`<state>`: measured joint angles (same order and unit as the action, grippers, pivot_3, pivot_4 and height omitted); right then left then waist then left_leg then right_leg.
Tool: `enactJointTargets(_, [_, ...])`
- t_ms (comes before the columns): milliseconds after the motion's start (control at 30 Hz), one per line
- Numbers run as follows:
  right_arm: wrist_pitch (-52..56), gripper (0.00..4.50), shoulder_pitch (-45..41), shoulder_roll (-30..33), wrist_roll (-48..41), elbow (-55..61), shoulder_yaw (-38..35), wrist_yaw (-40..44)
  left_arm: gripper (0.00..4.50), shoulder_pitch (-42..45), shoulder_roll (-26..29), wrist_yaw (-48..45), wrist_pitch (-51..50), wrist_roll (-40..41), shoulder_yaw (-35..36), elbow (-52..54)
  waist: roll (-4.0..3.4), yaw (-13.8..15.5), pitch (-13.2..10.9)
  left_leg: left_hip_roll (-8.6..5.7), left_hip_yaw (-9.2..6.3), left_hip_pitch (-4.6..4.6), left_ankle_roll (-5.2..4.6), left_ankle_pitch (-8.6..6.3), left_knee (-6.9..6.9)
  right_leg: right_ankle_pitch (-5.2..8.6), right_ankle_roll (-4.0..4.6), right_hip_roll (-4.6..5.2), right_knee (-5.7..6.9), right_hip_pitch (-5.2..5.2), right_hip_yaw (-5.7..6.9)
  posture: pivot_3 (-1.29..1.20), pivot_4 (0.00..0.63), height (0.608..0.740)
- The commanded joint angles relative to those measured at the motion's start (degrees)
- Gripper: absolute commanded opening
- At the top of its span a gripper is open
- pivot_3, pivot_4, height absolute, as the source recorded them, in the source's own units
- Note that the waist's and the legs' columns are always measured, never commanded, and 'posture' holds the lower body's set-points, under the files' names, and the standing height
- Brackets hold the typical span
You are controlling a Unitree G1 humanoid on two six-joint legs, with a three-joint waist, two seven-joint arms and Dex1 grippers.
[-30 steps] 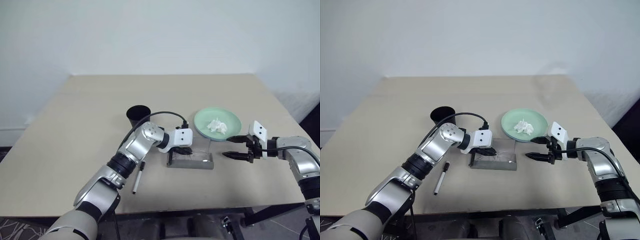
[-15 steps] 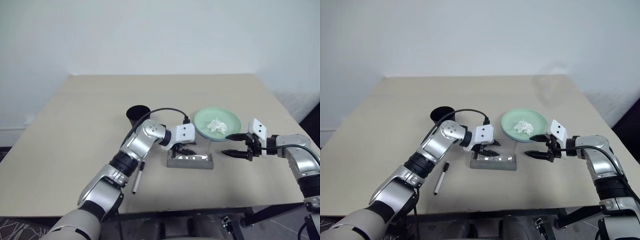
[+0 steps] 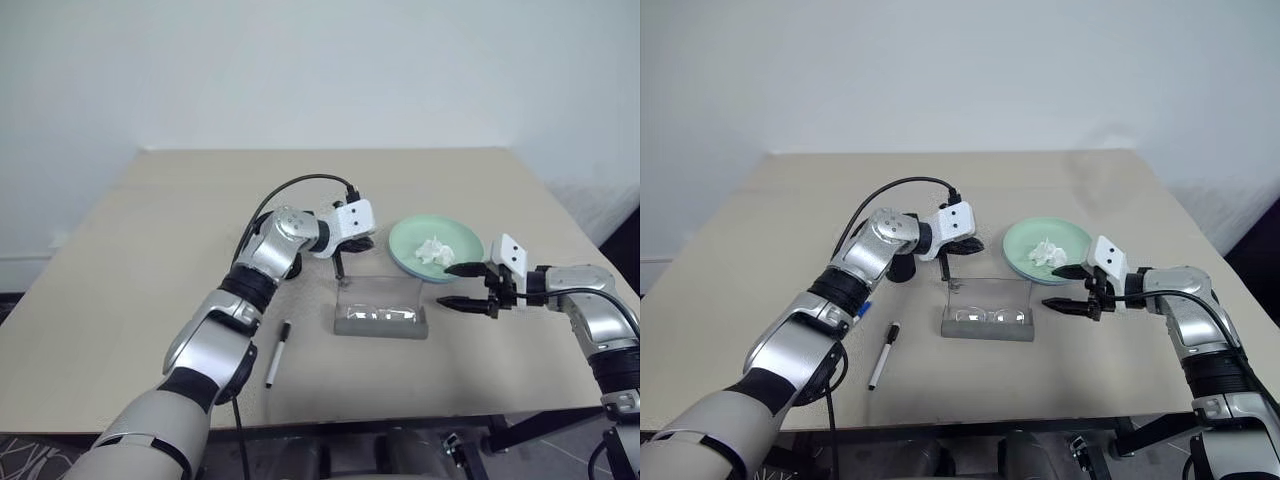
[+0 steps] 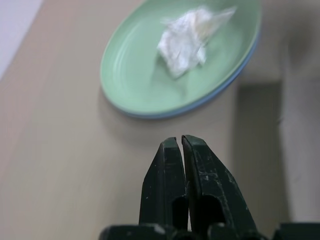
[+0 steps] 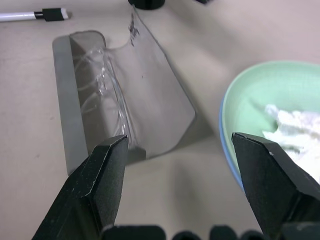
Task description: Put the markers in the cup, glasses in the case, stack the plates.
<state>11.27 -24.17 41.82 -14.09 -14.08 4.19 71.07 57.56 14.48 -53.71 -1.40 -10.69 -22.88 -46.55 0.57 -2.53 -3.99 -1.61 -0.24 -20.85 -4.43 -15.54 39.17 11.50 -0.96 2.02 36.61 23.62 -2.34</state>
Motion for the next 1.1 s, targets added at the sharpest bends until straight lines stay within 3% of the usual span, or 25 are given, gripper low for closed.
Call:
enactJointTargets(33, [1.04,3.6,-1.39,0.3,-2.91,5.11,-2.82,-0.25,0.02,2.19,-1.49,0.53,3.84,-2.24,-1.29,-3.7,0.0,0.01,0.0,-0.01,0.0,0.0,-0.01,-0.02,0.0,-0.01,-0.01,0.01,0.0,0.0,0.0,0.0,0.0,0.74])
enactJointTargets(367, [2.77,3.6,-1.32,0.8,-4.28,9.37,-3.53,-0.86,0.02,1.32,-2.8,-9.25,6.05,-1.61,-1.2,-7.93,0.01,0.01,0.0,-0.01,-0.03,-0.12,-0.03,-0.11,0.02,-0.02,-0.02,0.01,0.0,0.09,0.04,0.0,0.0,0.74])
enactJointTargets(600, [2.55,3.6,-1.77,0.74,-4.47,9.05,-2.98,-0.82,0.02,-1.54,0.78,-17.37,4.32,2.23,0.85,-0.14,0.01,-0.04,0.0,-0.01,-0.01,-0.17,-0.06,-0.14,0.03,-0.02,-0.01,0.03,0.01,0.16,0.01,0.0,0.0,0.74])
enactJointTargets(833, [1.55,3.6,-2.47,0.45,-3.91,7.72,-2.35,-0.58,0.02,-8.45,4.48,-25.83,-2.7,6.66,0.48,15.55,0.0,-0.03,0.01,-0.01,-0.02,-0.17,-0.07,-0.14,0.03,-0.02,-0.01,0.06,0.02,0.16,0.0,0.0,0.0,0.74])
enactJointTargets(1100, [1.05,3.6,-3.16,0.18,-3.84,6.89,-1.73,-0.32,0.02,-14.54,6.6,-27.56,-7.82,6.81,-1.59,25.85,-0.02,-0.01,0.02,-0.01,-0.04,-0.14,-0.08,-0.14,0.08,-0.03,0.01,0.11,0.04,0.13,0.03,0.0,0.0,0.74])
